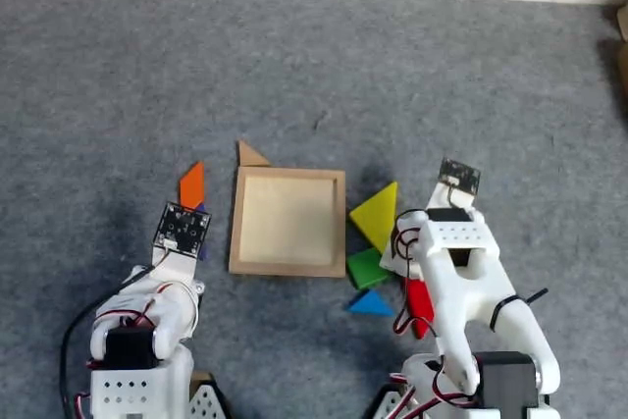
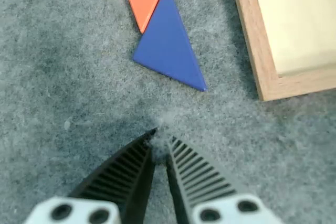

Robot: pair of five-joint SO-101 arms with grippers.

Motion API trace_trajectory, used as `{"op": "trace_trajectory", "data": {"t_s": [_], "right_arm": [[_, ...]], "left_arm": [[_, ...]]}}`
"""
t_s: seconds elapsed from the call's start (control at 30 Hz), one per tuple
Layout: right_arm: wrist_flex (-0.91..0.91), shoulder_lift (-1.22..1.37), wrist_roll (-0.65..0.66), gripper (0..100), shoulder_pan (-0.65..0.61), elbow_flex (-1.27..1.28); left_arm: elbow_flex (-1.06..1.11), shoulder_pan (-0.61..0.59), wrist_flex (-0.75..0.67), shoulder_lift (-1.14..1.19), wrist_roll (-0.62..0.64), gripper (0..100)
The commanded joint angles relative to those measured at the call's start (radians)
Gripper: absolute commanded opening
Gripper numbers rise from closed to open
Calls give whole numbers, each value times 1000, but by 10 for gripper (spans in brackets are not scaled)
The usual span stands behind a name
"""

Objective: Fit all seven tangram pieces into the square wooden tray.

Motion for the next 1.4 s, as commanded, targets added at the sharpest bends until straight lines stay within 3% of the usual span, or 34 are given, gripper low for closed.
{"op": "trace_trajectory", "data": {"t_s": [0.0, 0.4, 0.63, 1.37], "right_arm": [[-10, 1, -5, 386, 10, -41], [16, 1, -3, 385, 8, -41], [16, 1, -3, 235, 8, -41], [62, -10, 130, 231, 10, -122]], "left_arm": [[19, -10, 6, -4, 5, 5], [19, -10, 6, -4, 5, 5], [19, -10, 6, -4, 5, 5], [19, -10, 6, -4, 5, 5]]}}
